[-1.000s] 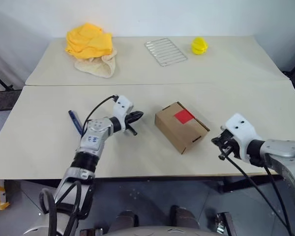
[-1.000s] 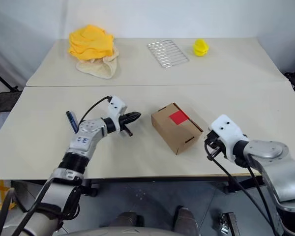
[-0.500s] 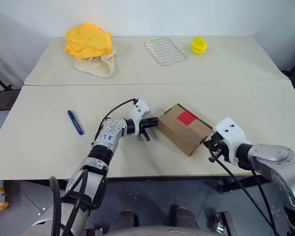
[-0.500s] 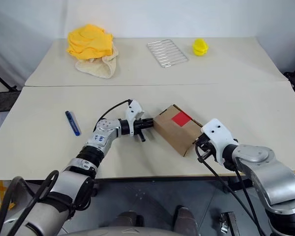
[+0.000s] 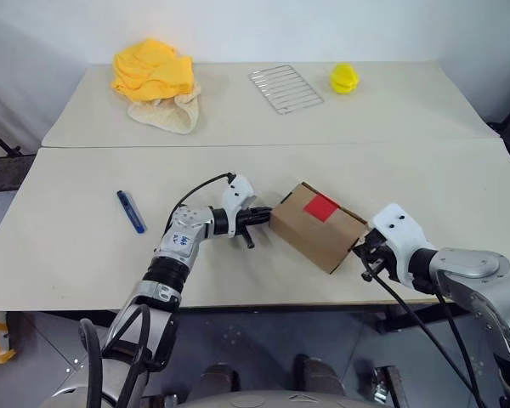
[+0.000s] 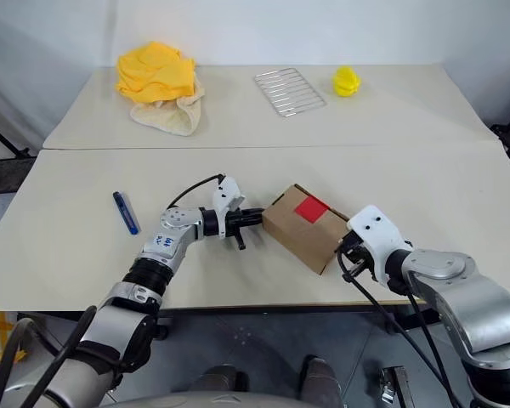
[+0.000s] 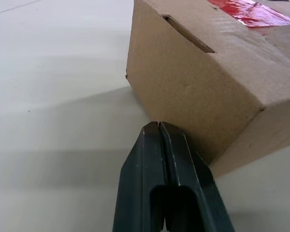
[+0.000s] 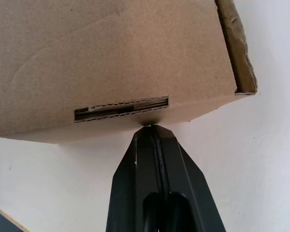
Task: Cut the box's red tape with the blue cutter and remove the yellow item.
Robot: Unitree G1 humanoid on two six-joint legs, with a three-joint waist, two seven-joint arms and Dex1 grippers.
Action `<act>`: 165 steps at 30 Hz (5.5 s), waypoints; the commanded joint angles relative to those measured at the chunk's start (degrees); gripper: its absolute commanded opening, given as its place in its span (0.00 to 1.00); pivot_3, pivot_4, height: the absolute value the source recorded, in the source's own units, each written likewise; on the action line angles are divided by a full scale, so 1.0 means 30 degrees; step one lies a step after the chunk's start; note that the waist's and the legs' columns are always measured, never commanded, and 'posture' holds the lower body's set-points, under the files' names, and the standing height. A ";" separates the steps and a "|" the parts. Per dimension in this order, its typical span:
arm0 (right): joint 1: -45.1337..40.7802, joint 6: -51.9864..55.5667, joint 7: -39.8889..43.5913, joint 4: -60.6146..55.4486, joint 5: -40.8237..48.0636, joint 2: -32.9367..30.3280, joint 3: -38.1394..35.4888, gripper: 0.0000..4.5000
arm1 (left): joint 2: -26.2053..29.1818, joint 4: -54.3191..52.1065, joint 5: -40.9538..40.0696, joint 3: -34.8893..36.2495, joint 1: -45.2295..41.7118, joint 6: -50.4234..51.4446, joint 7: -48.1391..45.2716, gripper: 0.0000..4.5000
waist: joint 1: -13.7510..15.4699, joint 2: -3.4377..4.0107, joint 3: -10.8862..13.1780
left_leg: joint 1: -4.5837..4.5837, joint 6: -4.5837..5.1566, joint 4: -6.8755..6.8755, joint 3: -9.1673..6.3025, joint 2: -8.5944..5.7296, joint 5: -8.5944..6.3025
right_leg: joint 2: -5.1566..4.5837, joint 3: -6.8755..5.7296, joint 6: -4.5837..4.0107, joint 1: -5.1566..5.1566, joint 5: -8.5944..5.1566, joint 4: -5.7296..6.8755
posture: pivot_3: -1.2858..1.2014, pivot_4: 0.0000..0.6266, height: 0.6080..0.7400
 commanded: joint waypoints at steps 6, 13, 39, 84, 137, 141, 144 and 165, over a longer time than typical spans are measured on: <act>0.0799 -0.0573 0.0081 -0.0789 0.0309 -0.0955 -0.0546 0.00 | 0.0248 0.0085 0.0248 -0.0061 0.0012 -0.0459 0.0625 0.01 | 0.0009 0.0000 0.0000 | 0.0000 0.0000 0.0004 -0.0001 -0.0001 0.0000 | 0.0001 0.0000 0.0000 0.0002 0.0000 0.0000 | 0.52 0.24 1.00; 0.3354 -0.1742 0.0340 -0.0514 0.0096 -0.2164 -0.3056 0.00 | 0.1085 0.1020 0.0416 0.0538 -0.0504 -0.0606 0.1918 0.14 | 0.0015 -0.0001 0.0000 | 0.0004 0.0001 0.0008 0.0006 0.0000 0.0000 | 0.0001 0.0003 0.0000 0.0004 0.0000 0.0008 | 0.52 0.24 1.00; -0.6717 -1.5859 0.9221 1.2407 -0.0472 -0.1663 0.0938 0.99 | 0.0804 -1.8582 0.0455 0.7904 0.5179 1.3468 1.6198 1.00 | -0.0128 -0.0045 0.0024 | 0.0051 -0.0009 0.0025 -0.0026 0.0010 -0.0007 | 0.0003 0.0100 0.0011 0.0010 0.0013 0.0026 | 0.52 0.24 1.00; -0.8822 -1.6777 1.1974 1.4279 -0.0033 -0.0225 0.1233 1.00 | -0.3940 -1.9860 0.3884 1.1530 0.3139 2.2741 2.4677 0.74 | -0.0005 -0.0092 0.0051 | 0.0021 -0.0067 0.0034 0.0031 0.0051 -0.0030 | 0.0032 0.0065 0.0003 -0.0014 0.0011 0.0020 | 0.52 0.24 1.00; -0.8498 -1.7447 1.1410 1.4355 -0.0635 -0.0358 0.1165 1.00 | -0.3785 -1.8762 0.3681 1.3144 0.4749 2.3678 2.3913 0.09 | -0.0119 -0.0056 0.0030 | 0.0111 -0.0078 0.0018 0.0150 0.0076 -0.0036 | 0.0040 0.0148 -0.0006 -0.0008 0.0015 0.0057 | 0.52 0.24 1.00; -0.8196 -1.7225 1.1163 1.3868 -0.0495 -0.0470 0.0953 1.00 | -0.2414 -1.8867 0.3260 1.2432 0.5219 2.4156 2.2522 0.09 | -0.0165 -0.0051 0.0027 | 0.0115 -0.0082 0.0018 0.0158 0.0089 -0.0038 | 0.0053 0.0153 -0.0011 -0.0011 0.0017 0.0060 | 0.52 0.24 1.00; -0.7970 -1.6882 1.0942 1.3258 -0.0285 -0.0619 0.0672 1.00 | -0.0303 -1.9178 0.1830 1.0312 0.6302 2.4192 1.9458 0.09 | -0.0225 -0.0045 0.0024 | 0.0118 -0.0091 0.0017 0.0163 0.0108 -0.0043 | 0.0067 0.0153 -0.0022 -0.0015 0.0015 0.0066 | 0.52 0.24 1.00; -0.6555 -1.2482 0.6557 0.4370 -0.0855 0.1972 0.5571 0.40 | 1.3315 -1.9864 -0.1967 0.0515 1.1821 0.5757 -0.2400 0.09 | -0.0125 0.0000 0.0045 | 0.0055 -0.0072 0.0016 0.0049 0.0127 -0.0090 | 0.0075 0.0103 -0.0086 -0.0068 -0.0001 0.0037 | 0.52 0.24 1.00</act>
